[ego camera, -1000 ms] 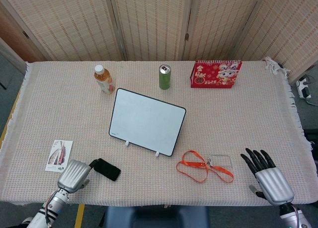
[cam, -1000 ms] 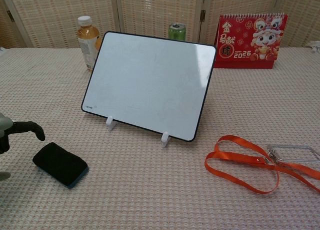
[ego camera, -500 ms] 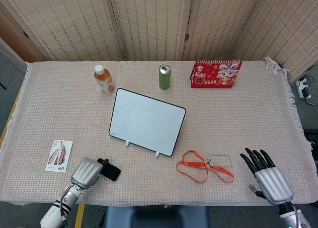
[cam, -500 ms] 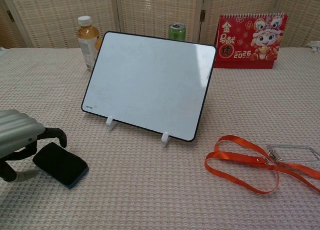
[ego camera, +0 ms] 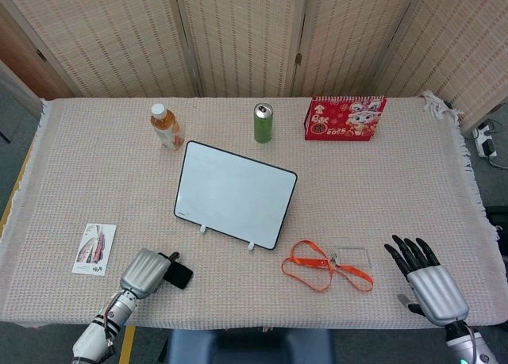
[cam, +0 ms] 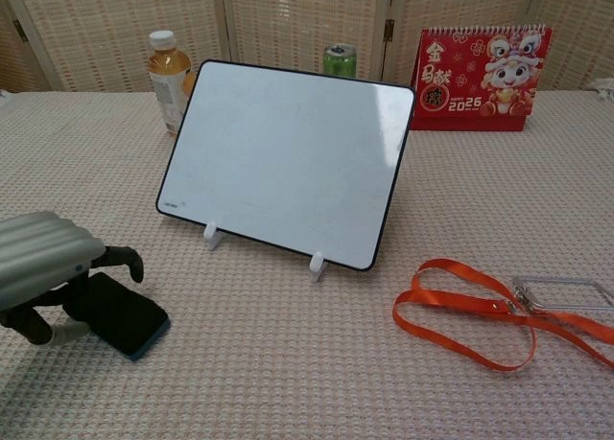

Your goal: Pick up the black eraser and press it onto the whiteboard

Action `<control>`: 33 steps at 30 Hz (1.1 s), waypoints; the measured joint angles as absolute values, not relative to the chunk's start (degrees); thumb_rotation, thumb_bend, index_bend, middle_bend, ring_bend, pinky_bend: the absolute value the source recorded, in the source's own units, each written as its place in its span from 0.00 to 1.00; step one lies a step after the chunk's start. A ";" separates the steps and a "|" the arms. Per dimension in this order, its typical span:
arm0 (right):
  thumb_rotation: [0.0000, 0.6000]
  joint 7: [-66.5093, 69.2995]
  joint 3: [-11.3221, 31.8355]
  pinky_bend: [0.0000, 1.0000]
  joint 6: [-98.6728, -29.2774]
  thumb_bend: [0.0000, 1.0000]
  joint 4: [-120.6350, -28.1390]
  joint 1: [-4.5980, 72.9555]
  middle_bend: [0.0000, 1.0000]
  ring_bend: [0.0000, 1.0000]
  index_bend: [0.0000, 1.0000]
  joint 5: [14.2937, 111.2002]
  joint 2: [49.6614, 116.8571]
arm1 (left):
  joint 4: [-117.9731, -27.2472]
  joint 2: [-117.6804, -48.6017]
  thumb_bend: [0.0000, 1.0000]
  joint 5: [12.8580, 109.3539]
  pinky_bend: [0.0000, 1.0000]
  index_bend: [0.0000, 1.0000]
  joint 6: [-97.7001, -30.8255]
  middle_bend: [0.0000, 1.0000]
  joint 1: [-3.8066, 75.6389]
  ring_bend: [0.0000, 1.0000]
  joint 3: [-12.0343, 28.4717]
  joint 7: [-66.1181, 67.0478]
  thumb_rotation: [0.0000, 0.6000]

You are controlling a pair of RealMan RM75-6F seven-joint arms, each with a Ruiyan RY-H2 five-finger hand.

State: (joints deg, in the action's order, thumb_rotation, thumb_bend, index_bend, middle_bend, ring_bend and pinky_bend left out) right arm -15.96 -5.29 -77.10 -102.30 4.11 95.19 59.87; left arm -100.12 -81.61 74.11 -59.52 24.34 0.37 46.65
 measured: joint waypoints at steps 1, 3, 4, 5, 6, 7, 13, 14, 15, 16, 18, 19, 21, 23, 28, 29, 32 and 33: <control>1.00 -15.96 -5.27 0.00 -77.11 0.26 -102.33 4.13 0.00 0.00 0.00 95.13 59.86 | -100.11 -81.63 0.36 73.96 1.00 0.32 -59.52 1.00 24.47 0.99 0.32 46.70 1.00; 1.00 -15.94 -5.25 0.00 -77.12 0.26 -102.35 4.14 0.00 0.00 0.00 95.05 59.85 | -100.02 -81.71 0.35 73.53 1.00 0.33 -59.50 1.00 24.77 0.99 0.22 46.79 1.00; 1.00 -15.88 -5.24 0.00 -77.10 0.26 -102.35 4.17 0.00 0.00 0.00 95.00 59.83 | -99.94 -81.76 0.35 73.32 1.00 0.33 -59.48 1.00 24.90 0.99 0.18 46.80 1.00; 1.00 -15.85 -5.23 0.00 -77.08 0.26 -102.35 4.19 0.00 0.00 0.00 94.96 59.82 | -99.86 -81.81 0.36 73.11 1.00 0.34 -59.46 1.00 25.04 0.99 0.14 46.80 1.00; 1.00 -15.84 -5.23 0.00 -77.06 0.26 -102.35 4.21 0.00 0.00 0.00 94.93 59.81 | -99.70 -81.92 0.36 72.85 1.00 0.34 -59.42 1.00 25.24 0.99 0.09 46.75 1.00; 1.00 -15.81 -5.23 0.00 -77.04 0.26 -102.36 4.24 0.00 0.00 0.00 94.90 59.79 | -99.54 -82.01 0.36 72.76 1.00 0.35 -59.42 1.00 25.38 0.99 0.04 46.67 1.00; 1.00 -15.74 -5.21 0.00 -77.08 0.26 -102.39 4.30 0.00 0.00 0.00 94.79 59.75 | -98.46 -82.63 0.36 73.32 1.00 0.53 -60.16 1.00 25.92 0.99 -0.23 45.77 1.00; 1.00 -15.76 -5.21 0.00 -77.08 0.26 -102.39 4.31 0.00 0.00 0.00 94.78 59.75 | -98.25 -82.72 0.36 73.58 1.00 0.57 -60.31 1.00 25.97 0.99 -0.25 45.47 1.00; 1.00 -15.76 -5.22 0.00 -77.07 0.26 -102.40 4.31 0.00 0.00 0.00 94.76 59.75 | -97.88 -82.86 0.36 73.97 1.00 0.60 -60.51 1.00 26.03 0.99 -0.28 44.95 1.00; 1.00 -15.76 -5.22 0.00 -77.09 0.26 -102.41 4.32 0.00 0.00 0.00 94.74 59.74 | -97.53 -82.96 0.37 74.26 1.00 0.62 -60.65 1.00 26.08 0.99 -0.31 44.51 1.00; 1.00 -15.76 -5.22 0.00 -77.12 0.26 -102.41 4.32 0.00 0.00 0.00 94.73 59.75 | -96.68 -83.20 0.38 74.68 1.00 0.65 -60.87 1.00 26.22 0.99 -0.39 43.53 1.00; 1.00 -15.76 -5.22 0.00 -77.13 0.26 -102.41 4.32 0.00 0.00 0.00 94.72 59.75 | -96.45 -83.27 0.38 74.75 1.00 0.66 -60.94 1.00 26.29 0.99 -0.42 43.22 1.00; 1.00 -15.78 -5.21 0.00 -77.18 0.26 -102.40 4.32 0.00 0.00 0.00 94.70 59.75 | -96.31 -83.32 0.40 75.07 1.00 0.67 -61.25 1.00 26.37 0.99 -0.48 42.65 1.00; 1.00 -15.80 -5.20 0.00 -77.16 0.26 -102.39 4.35 0.00 0.00 0.00 94.64 59.77 | -96.33 -83.31 0.41 75.73 1.00 0.68 -61.86 1.00 26.31 0.99 -0.51 42.00 1.00; 1.00 -15.97 -5.23 0.00 -77.12 0.26 -102.42 4.39 0.00 0.00 0.00 94.62 59.82 | -95.54 -83.98 0.44 79.90 1.00 0.72 -66.56 1.00 25.59 1.00 -0.07 38.87 1.00; 1.00 -15.97 -5.26 0.00 -77.17 0.26 -102.44 4.37 0.00 0.00 0.00 94.66 59.82 | -95.04 -84.36 0.45 81.02 1.00 0.72 -67.89 1.00 25.41 1.00 0.12 37.96 1.00; 1.00 -15.89 -5.34 0.00 -77.37 0.26 -102.50 4.30 0.00 0.00 0.00 94.86 59.78 | -91.93 -86.55 0.45 84.90 1.00 0.73 -72.87 1.00 24.85 1.00 0.97 34.18 1.00; 1.00 -15.82 -5.36 0.00 -77.44 0.26 -102.51 4.28 0.00 0.00 0.00 94.91 59.75 | -90.17 -87.77 0.45 86.12 1.00 0.73 -74.66 1.00 24.72 1.00 1.42 32.73 1.00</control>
